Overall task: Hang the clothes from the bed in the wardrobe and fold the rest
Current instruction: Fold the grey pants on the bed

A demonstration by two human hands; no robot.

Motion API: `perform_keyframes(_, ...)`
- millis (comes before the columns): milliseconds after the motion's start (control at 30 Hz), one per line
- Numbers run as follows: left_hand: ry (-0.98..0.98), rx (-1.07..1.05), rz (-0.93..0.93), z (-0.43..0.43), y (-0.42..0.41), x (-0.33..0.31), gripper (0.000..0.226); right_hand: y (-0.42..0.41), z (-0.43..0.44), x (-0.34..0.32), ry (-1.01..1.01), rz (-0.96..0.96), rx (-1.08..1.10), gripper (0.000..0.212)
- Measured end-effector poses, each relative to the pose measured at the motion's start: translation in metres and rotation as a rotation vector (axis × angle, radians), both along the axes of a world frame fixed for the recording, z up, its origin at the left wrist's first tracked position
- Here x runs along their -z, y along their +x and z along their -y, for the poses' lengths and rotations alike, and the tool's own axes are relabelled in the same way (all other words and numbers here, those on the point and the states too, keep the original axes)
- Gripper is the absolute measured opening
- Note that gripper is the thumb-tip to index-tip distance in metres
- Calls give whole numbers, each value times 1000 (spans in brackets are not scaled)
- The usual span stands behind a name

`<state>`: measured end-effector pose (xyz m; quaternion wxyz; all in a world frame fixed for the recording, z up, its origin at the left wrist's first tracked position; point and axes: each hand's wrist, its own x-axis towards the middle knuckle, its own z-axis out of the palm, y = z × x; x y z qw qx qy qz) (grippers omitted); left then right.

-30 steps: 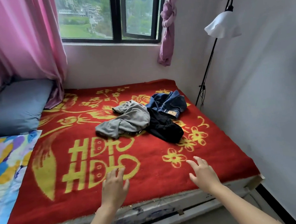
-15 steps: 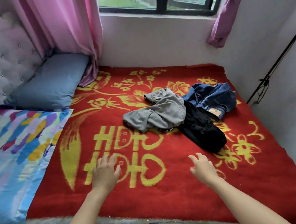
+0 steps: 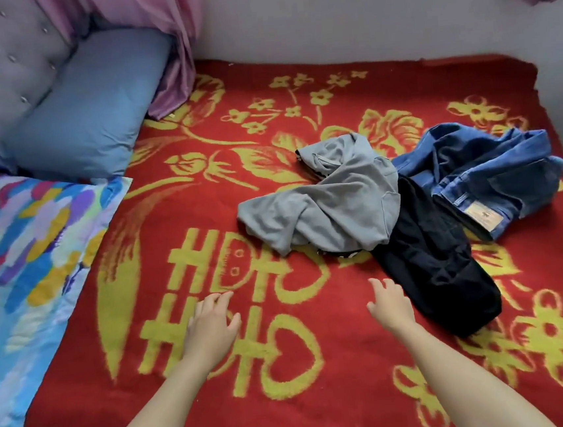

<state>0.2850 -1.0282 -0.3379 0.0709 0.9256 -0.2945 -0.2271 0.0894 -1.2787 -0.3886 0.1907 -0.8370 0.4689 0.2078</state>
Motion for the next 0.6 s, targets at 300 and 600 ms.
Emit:
perform_keyframes(300, 96, -87, -70, 34, 46, 42, 49, 66, 106, 57, 86, 158, 323, 63)
perform_keyframes(600, 82, -136, -108, 39, 68, 70, 49, 130, 160, 105, 48, 228, 713, 70)
